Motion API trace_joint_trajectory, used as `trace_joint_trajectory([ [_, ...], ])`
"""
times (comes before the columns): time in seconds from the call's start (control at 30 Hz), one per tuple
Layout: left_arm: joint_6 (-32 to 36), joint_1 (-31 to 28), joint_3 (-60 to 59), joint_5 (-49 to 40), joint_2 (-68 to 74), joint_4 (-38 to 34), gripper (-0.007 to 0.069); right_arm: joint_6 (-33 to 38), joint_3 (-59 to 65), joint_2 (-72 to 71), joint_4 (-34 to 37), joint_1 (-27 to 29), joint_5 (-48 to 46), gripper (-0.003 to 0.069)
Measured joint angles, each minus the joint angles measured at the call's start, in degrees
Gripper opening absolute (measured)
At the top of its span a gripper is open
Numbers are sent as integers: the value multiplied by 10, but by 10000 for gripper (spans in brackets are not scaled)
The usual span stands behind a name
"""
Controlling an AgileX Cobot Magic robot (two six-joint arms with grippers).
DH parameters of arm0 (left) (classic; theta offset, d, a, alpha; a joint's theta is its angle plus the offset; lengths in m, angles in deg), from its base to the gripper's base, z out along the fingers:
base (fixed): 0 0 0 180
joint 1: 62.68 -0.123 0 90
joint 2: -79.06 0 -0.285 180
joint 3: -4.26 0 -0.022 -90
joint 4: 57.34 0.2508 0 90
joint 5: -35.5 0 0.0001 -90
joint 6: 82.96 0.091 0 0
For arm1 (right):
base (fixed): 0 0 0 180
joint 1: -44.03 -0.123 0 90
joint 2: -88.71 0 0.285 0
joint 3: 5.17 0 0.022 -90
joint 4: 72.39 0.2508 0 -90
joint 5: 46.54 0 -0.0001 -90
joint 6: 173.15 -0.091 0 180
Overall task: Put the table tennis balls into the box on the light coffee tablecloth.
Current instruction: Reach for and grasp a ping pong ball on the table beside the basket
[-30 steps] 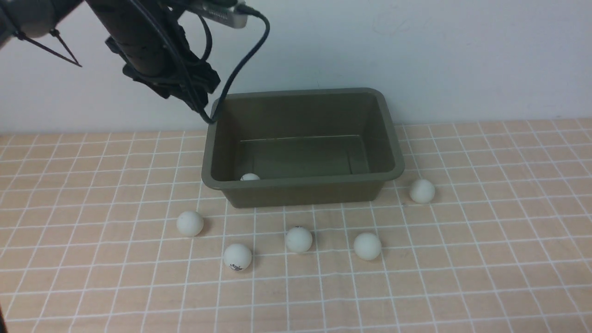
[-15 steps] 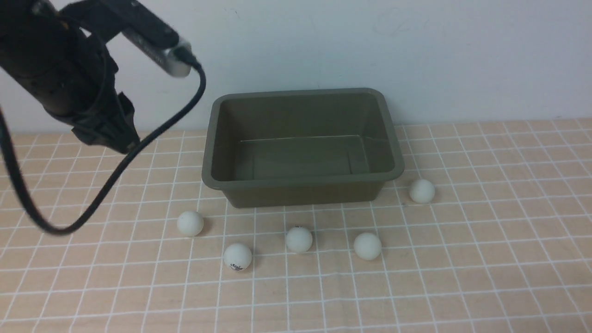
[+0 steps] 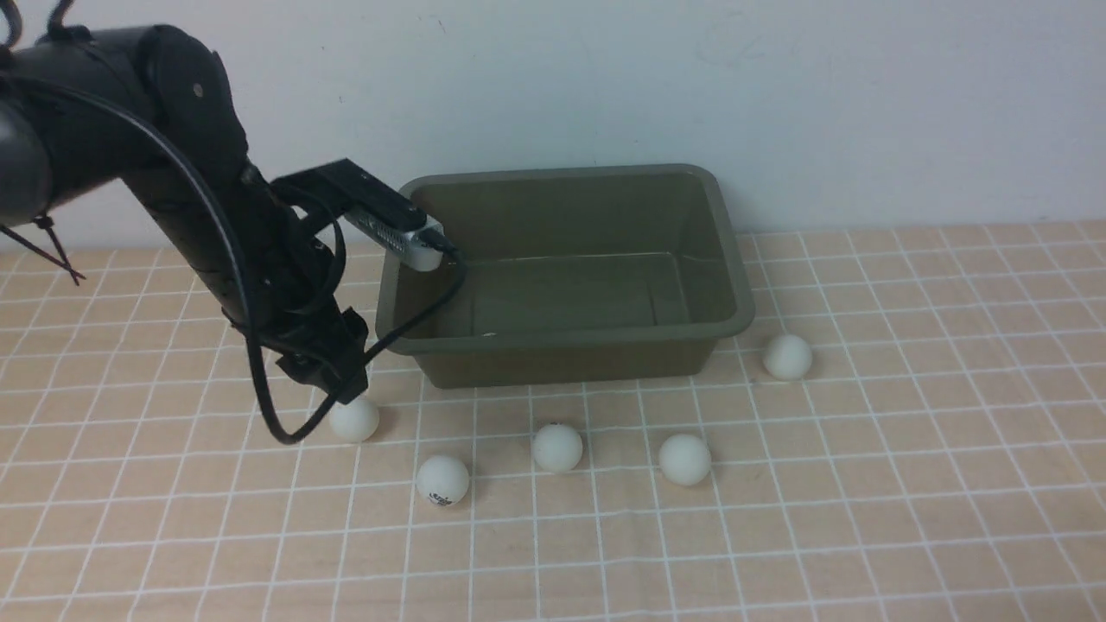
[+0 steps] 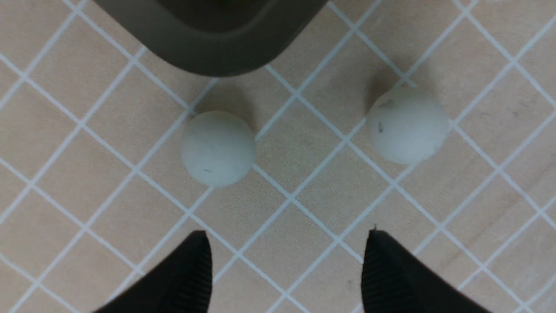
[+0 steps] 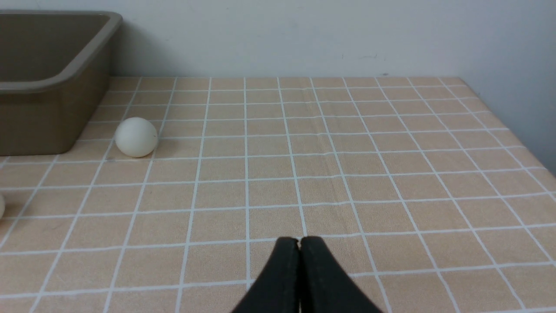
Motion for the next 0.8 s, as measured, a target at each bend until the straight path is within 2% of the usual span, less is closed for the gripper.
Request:
trace_joint_trajectory([
  [0.23,29,-27,0,43,51,-11,384,0,0,0,0,0,0,-14],
  [0.5,127,-56,0,58,86,-110,386,0,0,0,0,0,0,-14],
  [0.8,144,-57,0,84,113,-107,386,0,0,0,0,0,0,-14],
])
